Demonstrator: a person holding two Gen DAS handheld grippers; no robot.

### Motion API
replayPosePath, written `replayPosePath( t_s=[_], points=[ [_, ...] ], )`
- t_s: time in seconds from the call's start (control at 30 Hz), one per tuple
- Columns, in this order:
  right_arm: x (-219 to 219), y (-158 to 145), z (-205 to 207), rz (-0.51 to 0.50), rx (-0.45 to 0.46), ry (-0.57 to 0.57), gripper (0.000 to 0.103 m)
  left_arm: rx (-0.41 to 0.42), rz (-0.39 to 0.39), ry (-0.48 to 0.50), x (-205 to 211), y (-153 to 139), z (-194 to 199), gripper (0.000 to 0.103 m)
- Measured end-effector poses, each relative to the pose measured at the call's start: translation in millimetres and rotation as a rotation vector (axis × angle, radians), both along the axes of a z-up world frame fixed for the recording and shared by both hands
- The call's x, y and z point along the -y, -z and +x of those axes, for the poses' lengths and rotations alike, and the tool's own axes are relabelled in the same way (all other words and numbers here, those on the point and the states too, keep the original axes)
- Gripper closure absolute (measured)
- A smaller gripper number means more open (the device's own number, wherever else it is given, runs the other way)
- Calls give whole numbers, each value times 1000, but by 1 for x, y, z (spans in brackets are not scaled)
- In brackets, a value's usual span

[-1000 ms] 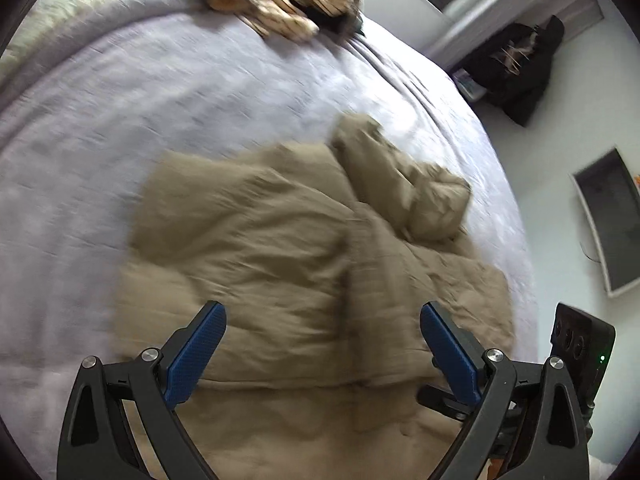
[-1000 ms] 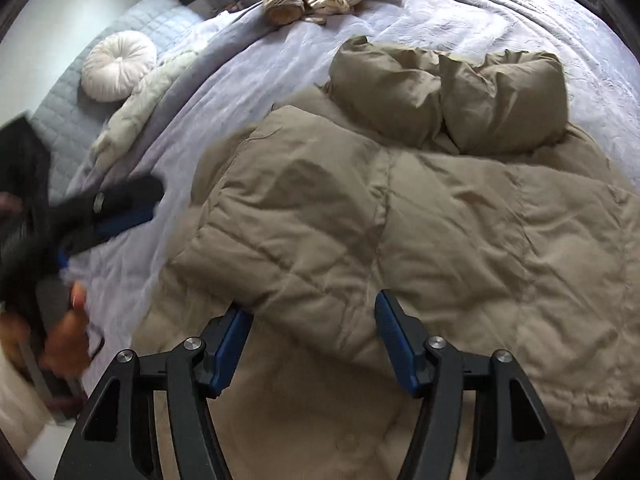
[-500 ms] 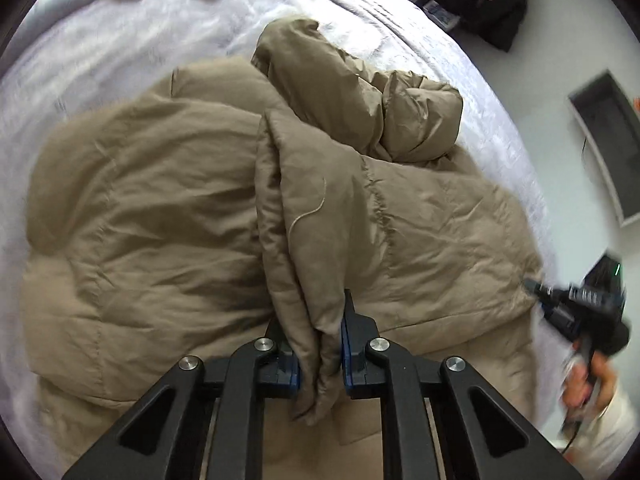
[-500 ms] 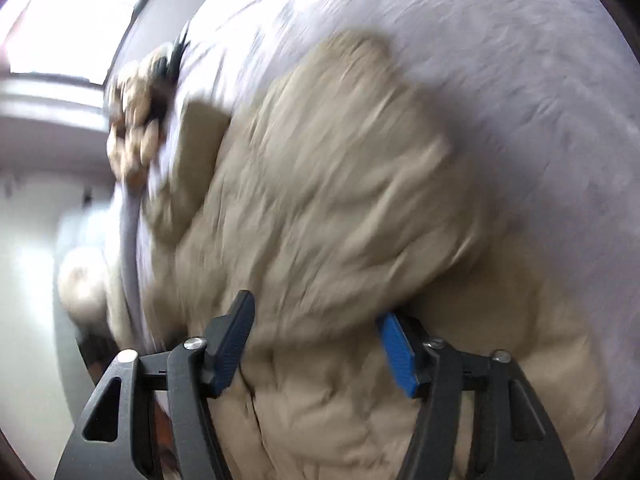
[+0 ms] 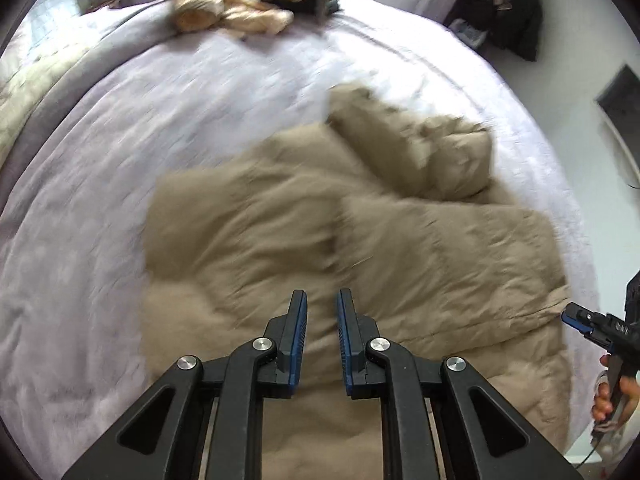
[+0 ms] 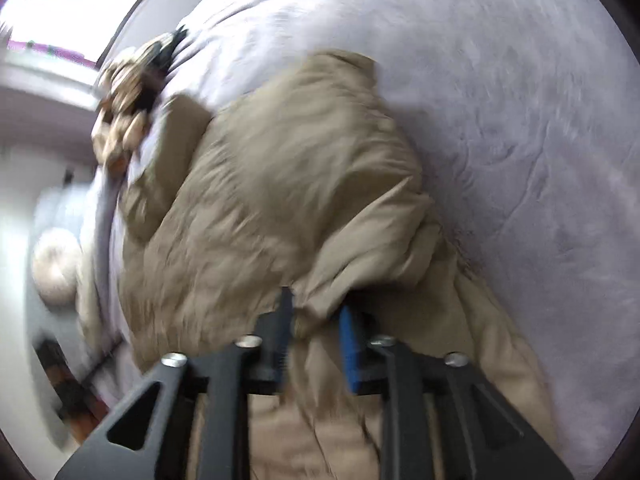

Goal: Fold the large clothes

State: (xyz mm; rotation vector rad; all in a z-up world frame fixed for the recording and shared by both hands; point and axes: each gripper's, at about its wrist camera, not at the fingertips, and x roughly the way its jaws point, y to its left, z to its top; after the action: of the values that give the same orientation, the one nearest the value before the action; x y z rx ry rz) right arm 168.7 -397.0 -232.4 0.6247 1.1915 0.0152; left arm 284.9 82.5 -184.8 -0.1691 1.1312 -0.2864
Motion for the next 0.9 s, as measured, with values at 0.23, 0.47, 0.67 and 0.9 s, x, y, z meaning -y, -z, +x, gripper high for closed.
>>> replayPosePath(
  t_s=[0.23,0.47,0.67,0.9],
  points=[
    [30,-39,21,-117,166,86,47,-7,33,31,57,31,29,86],
    [92,35,70,384,100,335,80,-49,29,7,49,60,37,86],
    [67,50,105,18,32,170,81,-44,27,36,58,78,44,86],
    [51,21,89,-225,58,146,77,-35,43,46,59,80,42,86]
  ],
)
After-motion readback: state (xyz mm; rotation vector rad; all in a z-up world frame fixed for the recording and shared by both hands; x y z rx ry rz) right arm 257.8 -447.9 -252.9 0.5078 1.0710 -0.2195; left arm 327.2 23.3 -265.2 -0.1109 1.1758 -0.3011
